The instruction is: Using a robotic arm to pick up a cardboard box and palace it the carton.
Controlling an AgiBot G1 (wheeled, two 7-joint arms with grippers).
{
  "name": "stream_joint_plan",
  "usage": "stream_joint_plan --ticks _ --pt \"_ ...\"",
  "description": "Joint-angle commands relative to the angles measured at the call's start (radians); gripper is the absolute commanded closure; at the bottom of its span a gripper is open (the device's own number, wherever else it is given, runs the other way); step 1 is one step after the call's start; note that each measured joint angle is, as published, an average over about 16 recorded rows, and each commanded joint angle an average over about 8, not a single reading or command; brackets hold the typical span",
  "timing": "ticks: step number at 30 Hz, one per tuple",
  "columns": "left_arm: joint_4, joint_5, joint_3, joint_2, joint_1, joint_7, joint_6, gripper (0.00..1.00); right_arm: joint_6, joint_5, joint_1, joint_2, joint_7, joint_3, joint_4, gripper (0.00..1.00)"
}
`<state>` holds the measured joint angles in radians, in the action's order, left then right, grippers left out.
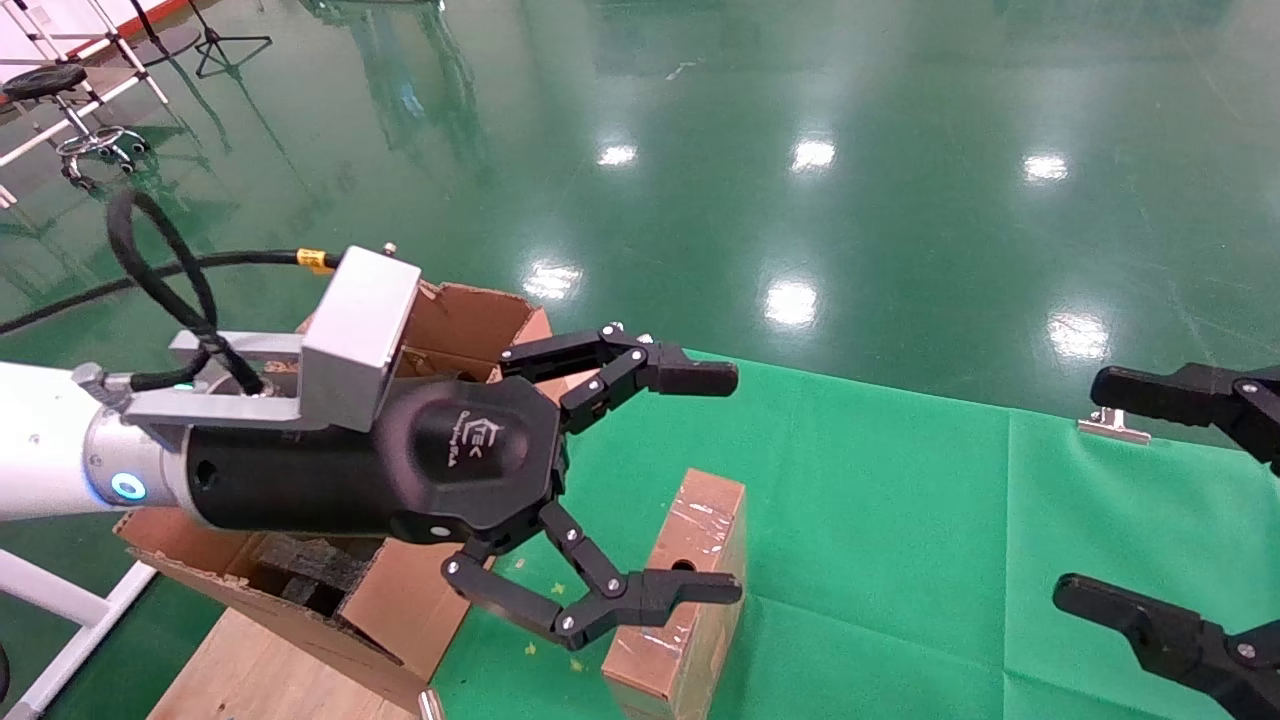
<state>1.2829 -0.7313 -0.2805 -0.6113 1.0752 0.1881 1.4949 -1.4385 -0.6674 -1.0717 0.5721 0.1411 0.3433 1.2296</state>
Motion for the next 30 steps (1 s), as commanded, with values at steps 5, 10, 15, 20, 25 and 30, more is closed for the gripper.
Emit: stream_joint_plan --ticks 5,10,15,20,25,30 --pt "0.0 0.0 0.0 0.0 0.0 0.0 0.0 0.0 0.0 0.0 0.0 0.0 0.0 0.0 0.0 0.0" --pt "0.0 0.0 0.0 0.0 0.0 0.0 0.0 0.0 0.0 0.0 0.0 0.0 0.0 0.0 0.0 0.0" --pt "0.0 0.0 0.0 0.0 0.0 0.0 0.0 0.0 0.0 0.0 0.0 0.0 0.0 0.0 0.0 0.37" --pt "0.012 -0.032 -0.009 0.013 0.008 0.003 0.001 0.0 0.0 0.0 0.0 0.0 0.0 0.0 0.0 0.96" --pt "0.045 -0.149 -0.046 0.046 0.063 0.031 0.003 0.0 0.0 0.0 0.0 0.0 0.0 0.0 0.0 1.0" --pt "0.058 -0.239 -0.08 0.05 0.134 0.062 0.011 0.0 0.0 0.0 0.0 0.0 0.0 0.0 0.0 1.0"
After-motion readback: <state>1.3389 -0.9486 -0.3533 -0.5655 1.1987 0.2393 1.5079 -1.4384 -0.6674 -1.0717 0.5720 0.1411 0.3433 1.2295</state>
